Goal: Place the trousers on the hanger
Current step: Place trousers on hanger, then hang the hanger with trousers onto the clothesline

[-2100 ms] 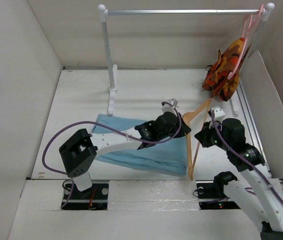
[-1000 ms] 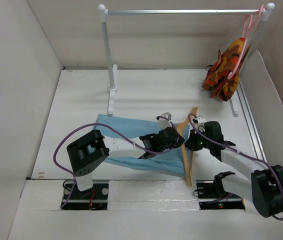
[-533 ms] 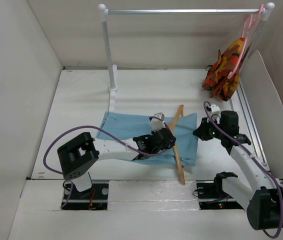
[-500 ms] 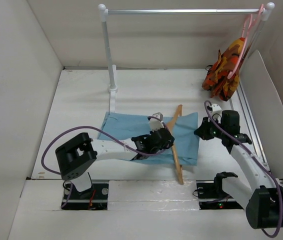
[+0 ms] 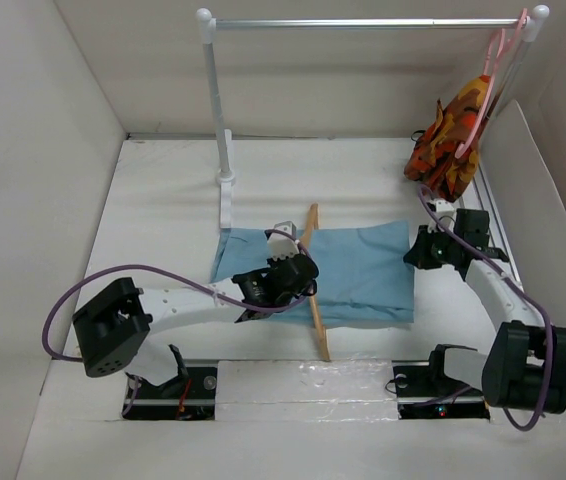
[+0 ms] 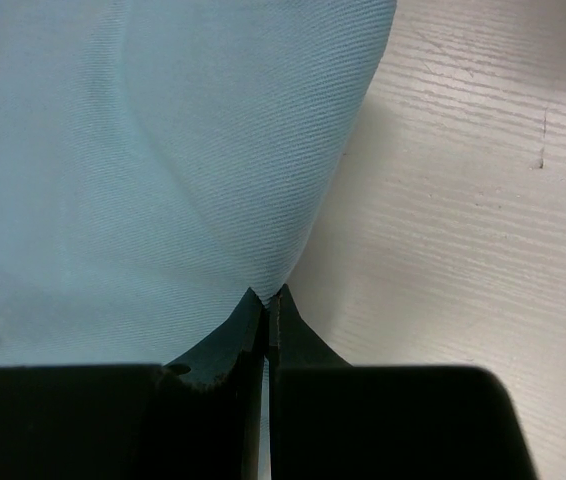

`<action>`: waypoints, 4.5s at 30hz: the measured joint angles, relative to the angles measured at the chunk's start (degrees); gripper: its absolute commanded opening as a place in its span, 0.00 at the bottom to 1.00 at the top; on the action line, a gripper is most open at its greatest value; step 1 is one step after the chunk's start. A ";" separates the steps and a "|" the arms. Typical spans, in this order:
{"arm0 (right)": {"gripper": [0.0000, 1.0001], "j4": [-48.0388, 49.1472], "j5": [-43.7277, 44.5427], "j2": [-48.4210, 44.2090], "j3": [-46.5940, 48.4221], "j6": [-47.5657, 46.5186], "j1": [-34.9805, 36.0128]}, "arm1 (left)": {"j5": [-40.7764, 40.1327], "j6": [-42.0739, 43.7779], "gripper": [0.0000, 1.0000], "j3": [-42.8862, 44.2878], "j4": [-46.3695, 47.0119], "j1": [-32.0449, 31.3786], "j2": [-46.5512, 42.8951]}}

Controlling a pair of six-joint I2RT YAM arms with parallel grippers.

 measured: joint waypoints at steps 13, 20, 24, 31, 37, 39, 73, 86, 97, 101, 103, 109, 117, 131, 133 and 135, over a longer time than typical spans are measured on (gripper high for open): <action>0.00 4.85 -2.03 7.34 0.00 -0.13 -2.89 | -1.53 8.22 0.00 0.11 -0.48 0.26 -1.01; 0.00 6.99 -2.03 7.45 -0.37 0.96 -2.89 | -1.25 11.61 0.00 0.31 -2.10 0.28 -2.05; 0.00 8.31 -1.99 7.39 -1.73 1.38 -2.89 | -1.14 11.52 0.00 1.03 -3.37 0.26 -2.01; 0.04 8.37 -1.95 6.69 -1.92 1.46 -2.89 | -1.75 10.43 0.00 3.50 -6.67 0.28 -1.66; 0.63 5.49 -0.87 2.86 -1.73 0.46 -2.54 | -3.52 10.47 0.00 8.98 -12.26 0.28 -1.81; 0.72 2.36 -0.83 -1.49 -0.98 -0.28 -2.40 | -4.15 11.45 0.00 11.78 -14.69 0.26 -2.47; 0.72 18.67 11.13 -3.50 24.79 37.57 56.70 | -2.78 24.72 0.00 50.84 -35.45 0.52 -3.02; 0.09 25.88 17.09 -4.15 18.82 47.76 56.06 | -4.83 26.82 0.00 50.53 -32.09 0.81 -3.15; 0.00 26.69 17.07 -4.26 18.82 52.52 54.64 | -3.56 27.06 0.53 50.53 -25.14 0.90 -4.07; 0.00 25.73 15.13 -3.61 18.91 53.92 51.58 | -2.75 26.91 0.55 50.56 -21.57 0.90 -6.54; 0.00 25.20 14.53 -2.82 19.23 54.12 49.96 | -2.62 26.91 0.56 50.69 -20.50 0.90 -7.91; 0.00 24.39 11.69 -1.05 21.68 54.51 44.92 | -2.67 27.02 0.56 50.75 -18.82 0.90 -11.56; 0.00 25.42 4.94 4.70 33.29 57.57 32.11 | -3.26 25.07 0.56 39.85 -17.88 0.92 -20.76; 0.00 36.24 3.48 23.87 45.72 63.89 20.83 | -2.64 16.96 0.55 25.35 -23.93 0.90 -28.79; 0.00 36.15 3.15 25.97 46.58 64.35 20.00 | -3.10 16.61 0.55 25.22 -23.85 0.90 -29.90; 0.00 36.11 2.84 27.43 47.01 64.76 19.43 | -3.48 16.31 0.55 24.59 -23.87 0.92 -30.91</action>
